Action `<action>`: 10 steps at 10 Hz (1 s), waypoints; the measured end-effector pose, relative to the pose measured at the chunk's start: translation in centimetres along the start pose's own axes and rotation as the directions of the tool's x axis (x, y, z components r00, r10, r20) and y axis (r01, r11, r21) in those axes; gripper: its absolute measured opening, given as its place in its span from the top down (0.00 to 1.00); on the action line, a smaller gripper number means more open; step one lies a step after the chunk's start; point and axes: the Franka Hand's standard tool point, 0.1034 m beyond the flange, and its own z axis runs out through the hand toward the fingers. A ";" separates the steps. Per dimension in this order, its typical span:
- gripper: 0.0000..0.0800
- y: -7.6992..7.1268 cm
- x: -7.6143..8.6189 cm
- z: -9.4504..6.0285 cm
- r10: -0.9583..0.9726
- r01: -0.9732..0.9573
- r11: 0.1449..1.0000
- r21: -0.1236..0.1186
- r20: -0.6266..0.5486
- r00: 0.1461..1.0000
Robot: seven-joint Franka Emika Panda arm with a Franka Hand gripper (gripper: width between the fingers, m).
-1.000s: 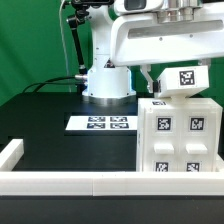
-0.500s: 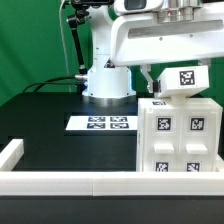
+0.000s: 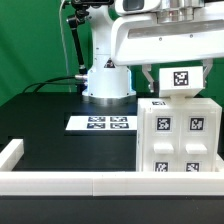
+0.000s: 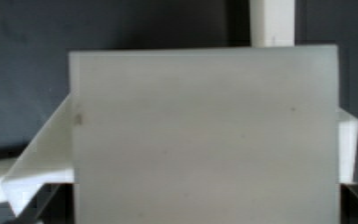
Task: Assemble cabinet
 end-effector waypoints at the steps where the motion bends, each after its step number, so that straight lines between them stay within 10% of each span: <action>1: 0.29 0.0 0.0 0.0 0.033 -0.033 0.999 0.000 0.000 0.999; 10: 0.29 -0.7 0.1 -0.1 0.689 -0.691 0.720 0.058 0.058 0.723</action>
Offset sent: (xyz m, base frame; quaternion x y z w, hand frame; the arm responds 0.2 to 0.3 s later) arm -0.0063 0.0006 -0.0033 0.0210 -0.0342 0.2976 0.9538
